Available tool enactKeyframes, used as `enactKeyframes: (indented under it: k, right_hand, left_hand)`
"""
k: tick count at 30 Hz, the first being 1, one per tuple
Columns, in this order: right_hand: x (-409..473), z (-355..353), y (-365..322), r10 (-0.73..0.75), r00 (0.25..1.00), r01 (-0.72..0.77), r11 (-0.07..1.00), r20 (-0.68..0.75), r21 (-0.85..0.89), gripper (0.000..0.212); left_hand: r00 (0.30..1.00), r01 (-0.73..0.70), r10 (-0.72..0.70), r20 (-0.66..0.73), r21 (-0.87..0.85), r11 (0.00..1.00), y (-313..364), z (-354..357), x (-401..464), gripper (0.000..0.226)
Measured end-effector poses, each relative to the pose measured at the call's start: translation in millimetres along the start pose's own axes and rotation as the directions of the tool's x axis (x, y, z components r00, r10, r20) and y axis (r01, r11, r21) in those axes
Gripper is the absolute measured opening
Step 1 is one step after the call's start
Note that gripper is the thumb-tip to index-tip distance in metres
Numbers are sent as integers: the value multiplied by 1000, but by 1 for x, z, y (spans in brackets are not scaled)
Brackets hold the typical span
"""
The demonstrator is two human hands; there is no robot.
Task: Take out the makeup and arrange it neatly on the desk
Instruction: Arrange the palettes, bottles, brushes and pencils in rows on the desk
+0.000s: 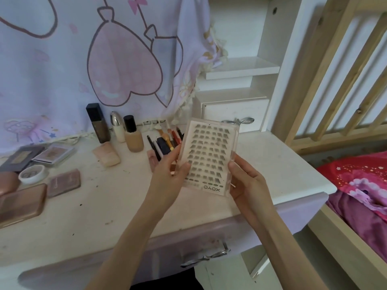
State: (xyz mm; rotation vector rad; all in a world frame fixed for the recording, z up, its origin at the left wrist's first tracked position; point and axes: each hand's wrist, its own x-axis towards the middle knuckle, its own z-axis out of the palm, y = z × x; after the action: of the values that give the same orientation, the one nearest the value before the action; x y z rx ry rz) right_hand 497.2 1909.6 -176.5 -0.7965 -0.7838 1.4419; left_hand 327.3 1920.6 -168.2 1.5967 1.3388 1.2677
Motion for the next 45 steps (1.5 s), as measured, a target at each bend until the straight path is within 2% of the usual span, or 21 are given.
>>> enactKeyframes:
  k: [2, 5, 6, 9, 14, 18, 22, 25, 27, 29, 31, 33, 36, 40, 43, 45]
  right_hand:
    - [2, 12, 1, 25, 999, -27, 999, 31, 36, 36]
    - [5, 30, 3, 86, 985, -101, 990, 148, 95, 45]
    - [5, 34, 2, 95, 978, -114, 989, 183, 94, 45]
    - [4, 40, 2, 73, 968, -91, 994, 240, 63, 39]
    - [-4, 45, 6, 80, 944, -76, 997, 320, -25, 34]
    - [-9, 49, 1, 128, 939, -112, 991, 321, -67, 60]
    - [-16, 54, -3, 102, 925, -67, 992, 366, -108, 54]
    - [-22, 58, -5, 69, 911, -14, 990, 406, -137, 65]
    - [-24, 63, -5, 32, 913, 55, 978, 407, -201, 60]
    - [-22, 68, -4, 11, 916, 107, 957, 402, -269, 54]
    - [-18, 72, -2, 23, 915, 103, 952, 402, -288, 58]
    - [-14, 76, -1, 49, 924, 72, 952, 379, -298, 70]
    - [-8, 83, -1, 43, 955, 62, 939, 295, -338, 79]
    - [7, 100, -11, -32, 980, 92, 948, 195, -305, 80]
    - [18, 120, -30, -27, 965, 89, 970, 262, -228, 70]
    - [25, 136, -44, -38, 953, 105, 972, 299, -209, 79]
  left_hand:
    - [1000, -24, 27, -16, 170, 985, 3, -8, 0, 49]
    - [997, 75, -81, 7, 309, 948, 10, -17, -1, 104]
    - [993, 99, -116, 18, 391, 915, 13, -20, -2, 115]
    - [986, 98, -152, 73, 482, 870, 18, -30, -2, 120]
    - [958, 119, -202, 205, 356, 927, 22, -34, -13, 127]
    - [951, 78, -158, 268, 285, 955, 25, -39, -21, 114]
    - [959, -8, -46, 279, 192, 981, 35, -46, -30, 81]
    - [963, -23, -16, 268, 143, 989, 42, -51, -35, 82]
    - [966, -23, -14, 259, 139, 990, 46, -55, -38, 87]
    - [964, -40, 2, 267, 136, 990, 48, -58, -38, 82]
    - [955, -59, 23, 294, 114, 992, 52, -61, -38, 73]
    - [954, -69, 30, 299, 120, 990, 56, -65, -37, 62]
    - [968, -85, 44, 249, 156, 984, 65, -77, -29, 32]
    - [974, -208, 184, 130, 204, 957, 88, -98, -10, 23]
    - [970, -232, 212, 119, 192, 954, 106, -113, 4, 25]
    - [958, -279, 254, 135, 221, 935, 119, -121, 12, 19]
